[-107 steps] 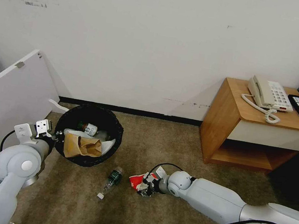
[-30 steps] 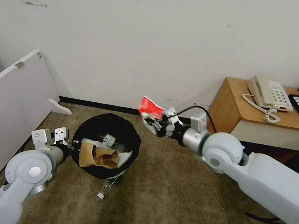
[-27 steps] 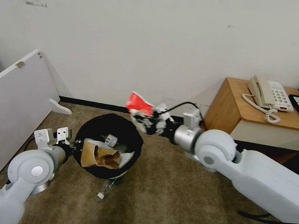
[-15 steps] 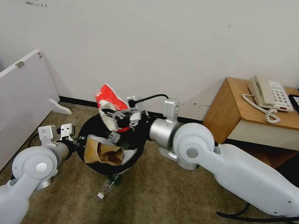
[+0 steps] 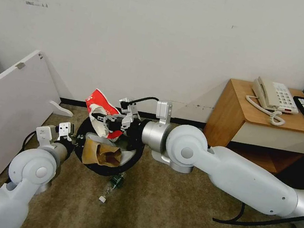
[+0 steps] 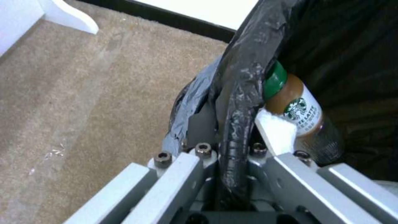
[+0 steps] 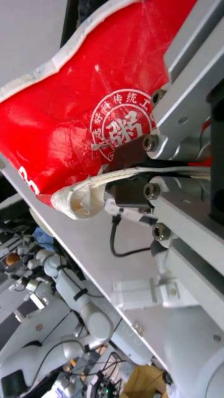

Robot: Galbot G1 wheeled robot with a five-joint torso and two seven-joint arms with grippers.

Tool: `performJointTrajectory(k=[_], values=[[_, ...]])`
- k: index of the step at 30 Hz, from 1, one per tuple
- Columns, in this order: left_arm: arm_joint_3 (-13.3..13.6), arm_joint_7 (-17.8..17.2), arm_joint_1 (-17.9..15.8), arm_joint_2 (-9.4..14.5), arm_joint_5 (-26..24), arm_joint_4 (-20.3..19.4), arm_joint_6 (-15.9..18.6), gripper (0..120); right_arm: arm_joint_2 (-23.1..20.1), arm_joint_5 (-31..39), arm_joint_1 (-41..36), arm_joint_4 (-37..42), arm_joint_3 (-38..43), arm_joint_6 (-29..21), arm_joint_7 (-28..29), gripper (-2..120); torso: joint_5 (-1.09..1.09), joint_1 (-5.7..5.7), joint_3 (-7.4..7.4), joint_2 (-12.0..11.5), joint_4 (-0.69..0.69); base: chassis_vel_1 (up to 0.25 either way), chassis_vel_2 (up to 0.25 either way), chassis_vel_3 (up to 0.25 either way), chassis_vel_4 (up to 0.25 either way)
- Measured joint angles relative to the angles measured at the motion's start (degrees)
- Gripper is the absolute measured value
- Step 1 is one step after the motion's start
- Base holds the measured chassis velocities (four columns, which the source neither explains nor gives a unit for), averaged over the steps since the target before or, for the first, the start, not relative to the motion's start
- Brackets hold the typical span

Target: Pick up the trash bin and place the garbage on the floor into it.

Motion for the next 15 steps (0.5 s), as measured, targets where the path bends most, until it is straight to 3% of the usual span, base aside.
performJointTrajectory(k=[15], values=[[0.4, 1.4, 2.0, -0.1, 2.0, -2.3, 0.0, 1, -0.8, -6.0, -0.7, -3.4, -0.6, -1.4, -3.2, 0, 0.0, 0.0, 0.0, 0.0, 0.0, 0.0, 0.0, 0.0, 0.0]])
